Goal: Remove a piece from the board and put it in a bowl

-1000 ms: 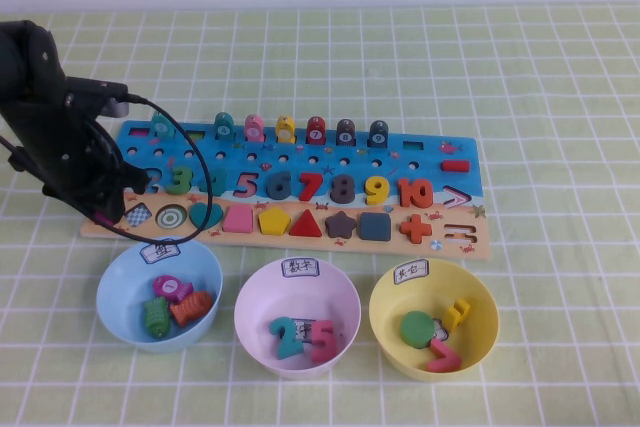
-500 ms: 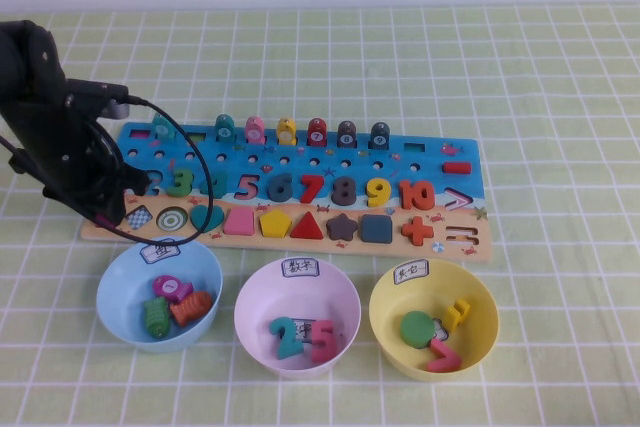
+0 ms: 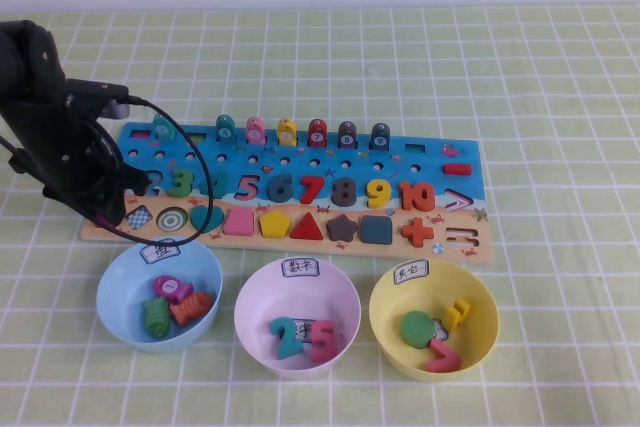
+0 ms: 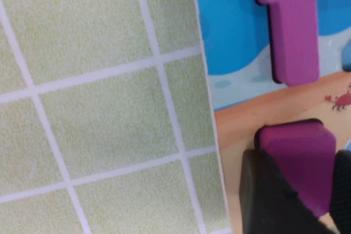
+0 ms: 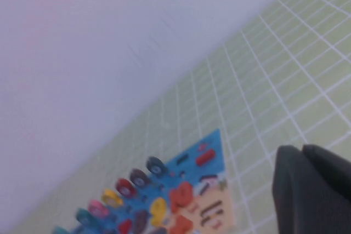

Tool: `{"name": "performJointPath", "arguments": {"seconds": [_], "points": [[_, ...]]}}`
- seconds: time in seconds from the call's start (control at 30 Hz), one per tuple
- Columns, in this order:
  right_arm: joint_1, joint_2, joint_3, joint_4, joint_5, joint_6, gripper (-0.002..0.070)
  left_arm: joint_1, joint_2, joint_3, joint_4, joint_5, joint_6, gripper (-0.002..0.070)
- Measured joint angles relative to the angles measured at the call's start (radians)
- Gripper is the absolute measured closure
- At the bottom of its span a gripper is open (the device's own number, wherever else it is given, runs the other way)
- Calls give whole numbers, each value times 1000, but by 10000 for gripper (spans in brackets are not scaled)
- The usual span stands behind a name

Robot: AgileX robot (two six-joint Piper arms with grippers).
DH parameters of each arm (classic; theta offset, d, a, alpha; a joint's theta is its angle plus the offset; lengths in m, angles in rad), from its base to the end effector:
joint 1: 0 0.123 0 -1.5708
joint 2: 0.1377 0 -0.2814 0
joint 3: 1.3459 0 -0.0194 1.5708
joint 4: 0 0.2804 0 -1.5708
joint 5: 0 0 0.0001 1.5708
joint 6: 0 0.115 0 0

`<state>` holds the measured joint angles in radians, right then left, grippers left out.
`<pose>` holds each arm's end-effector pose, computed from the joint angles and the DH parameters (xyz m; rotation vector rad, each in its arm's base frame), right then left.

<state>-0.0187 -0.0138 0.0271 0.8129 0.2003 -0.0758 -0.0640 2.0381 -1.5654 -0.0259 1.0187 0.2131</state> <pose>0.1128 0.0146 0.1904 0.5032 1.5989 0.6575 0.4451 -0.0311 0.1536 0.3934 2.9476 -0.0159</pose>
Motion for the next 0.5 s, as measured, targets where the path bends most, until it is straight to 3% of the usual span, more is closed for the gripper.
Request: {"name": "performJointPath", "arguments": {"seconds": [0.13,0.5], "points": [[0,0,0,163,-37,0,694,0,0,0,0,0,0,473],[0,0,0,263,-15,-24,694,0,0,0,0,0,0,473]]}}
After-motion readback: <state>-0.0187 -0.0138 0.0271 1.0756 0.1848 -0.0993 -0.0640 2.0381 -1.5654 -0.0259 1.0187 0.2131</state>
